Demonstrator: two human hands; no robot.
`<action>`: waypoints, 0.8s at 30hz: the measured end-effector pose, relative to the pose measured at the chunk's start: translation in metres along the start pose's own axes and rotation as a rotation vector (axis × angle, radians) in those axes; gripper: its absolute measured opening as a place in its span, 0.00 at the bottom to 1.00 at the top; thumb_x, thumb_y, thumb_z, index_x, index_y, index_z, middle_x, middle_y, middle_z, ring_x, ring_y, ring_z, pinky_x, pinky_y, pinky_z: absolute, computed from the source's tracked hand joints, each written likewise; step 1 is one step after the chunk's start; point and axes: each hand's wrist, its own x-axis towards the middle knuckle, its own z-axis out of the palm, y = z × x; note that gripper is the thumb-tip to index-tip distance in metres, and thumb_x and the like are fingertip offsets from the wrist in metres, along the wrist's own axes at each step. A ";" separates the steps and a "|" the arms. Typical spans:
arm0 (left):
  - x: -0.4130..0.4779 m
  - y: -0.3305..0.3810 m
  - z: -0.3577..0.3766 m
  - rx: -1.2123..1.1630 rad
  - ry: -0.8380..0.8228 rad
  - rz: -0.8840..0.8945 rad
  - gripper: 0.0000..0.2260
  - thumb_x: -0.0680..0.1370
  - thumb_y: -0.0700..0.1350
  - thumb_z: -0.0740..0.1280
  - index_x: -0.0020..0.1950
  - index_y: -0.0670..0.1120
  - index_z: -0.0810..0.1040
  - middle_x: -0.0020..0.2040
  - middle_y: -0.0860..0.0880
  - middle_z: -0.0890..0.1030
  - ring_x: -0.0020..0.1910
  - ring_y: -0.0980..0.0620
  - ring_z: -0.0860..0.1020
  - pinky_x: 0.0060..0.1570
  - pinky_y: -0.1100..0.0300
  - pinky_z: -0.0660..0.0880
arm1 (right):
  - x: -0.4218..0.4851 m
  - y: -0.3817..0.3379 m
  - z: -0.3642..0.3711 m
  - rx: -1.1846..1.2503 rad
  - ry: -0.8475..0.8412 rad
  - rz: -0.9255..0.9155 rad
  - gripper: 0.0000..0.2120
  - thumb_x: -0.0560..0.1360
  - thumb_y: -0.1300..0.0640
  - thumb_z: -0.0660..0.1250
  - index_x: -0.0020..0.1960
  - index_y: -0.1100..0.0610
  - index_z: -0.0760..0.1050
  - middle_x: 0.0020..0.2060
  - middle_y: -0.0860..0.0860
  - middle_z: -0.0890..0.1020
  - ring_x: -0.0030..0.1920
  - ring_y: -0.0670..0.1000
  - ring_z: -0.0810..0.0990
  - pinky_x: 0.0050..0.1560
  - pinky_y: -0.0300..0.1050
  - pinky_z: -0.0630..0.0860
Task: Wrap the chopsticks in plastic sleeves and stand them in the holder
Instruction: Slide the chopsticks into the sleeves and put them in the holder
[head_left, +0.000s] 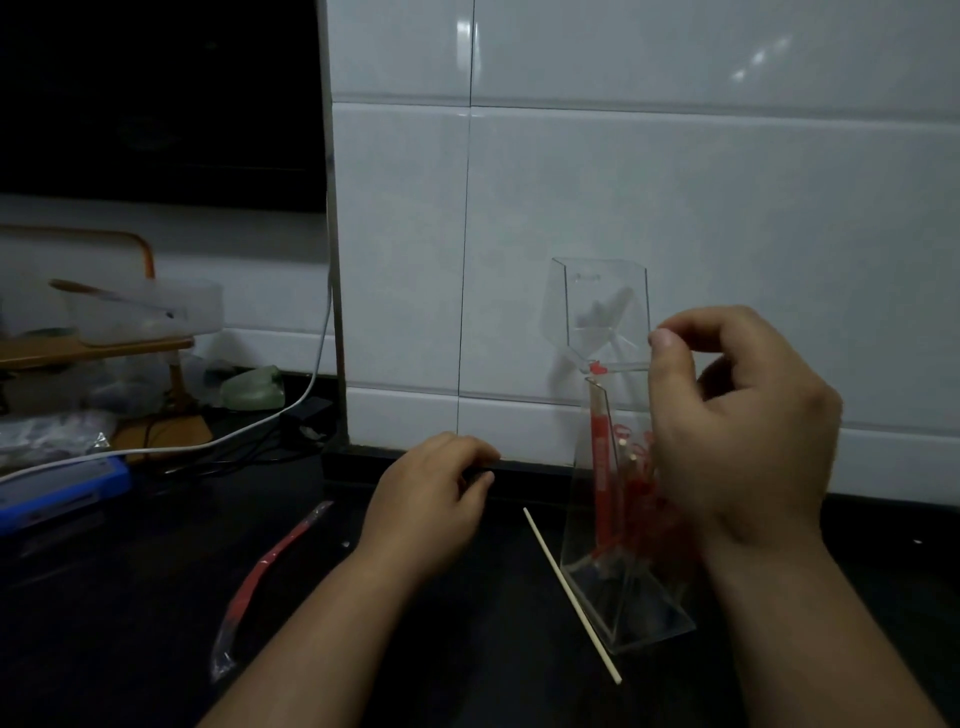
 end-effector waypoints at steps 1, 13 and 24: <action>0.000 -0.001 0.001 0.005 0.007 -0.010 0.08 0.79 0.46 0.67 0.57 0.53 0.81 0.48 0.60 0.77 0.49 0.59 0.75 0.48 0.67 0.67 | -0.002 -0.003 0.000 0.014 0.045 -0.095 0.06 0.77 0.57 0.64 0.44 0.57 0.79 0.35 0.47 0.78 0.34 0.50 0.74 0.35 0.46 0.70; 0.005 -0.010 -0.007 0.007 0.044 -0.151 0.04 0.78 0.47 0.67 0.49 0.54 0.80 0.42 0.59 0.74 0.43 0.57 0.72 0.38 0.64 0.61 | -0.048 -0.014 0.036 0.154 -0.221 -0.537 0.08 0.75 0.62 0.64 0.39 0.61 0.79 0.33 0.54 0.78 0.33 0.53 0.74 0.36 0.45 0.70; 0.006 -0.043 -0.029 0.530 -0.198 -0.528 0.12 0.79 0.50 0.64 0.63 0.55 0.77 0.62 0.48 0.78 0.61 0.44 0.74 0.56 0.52 0.71 | -0.070 0.001 0.069 -0.492 -1.231 0.258 0.13 0.77 0.63 0.62 0.60 0.57 0.77 0.57 0.58 0.80 0.56 0.59 0.80 0.51 0.46 0.76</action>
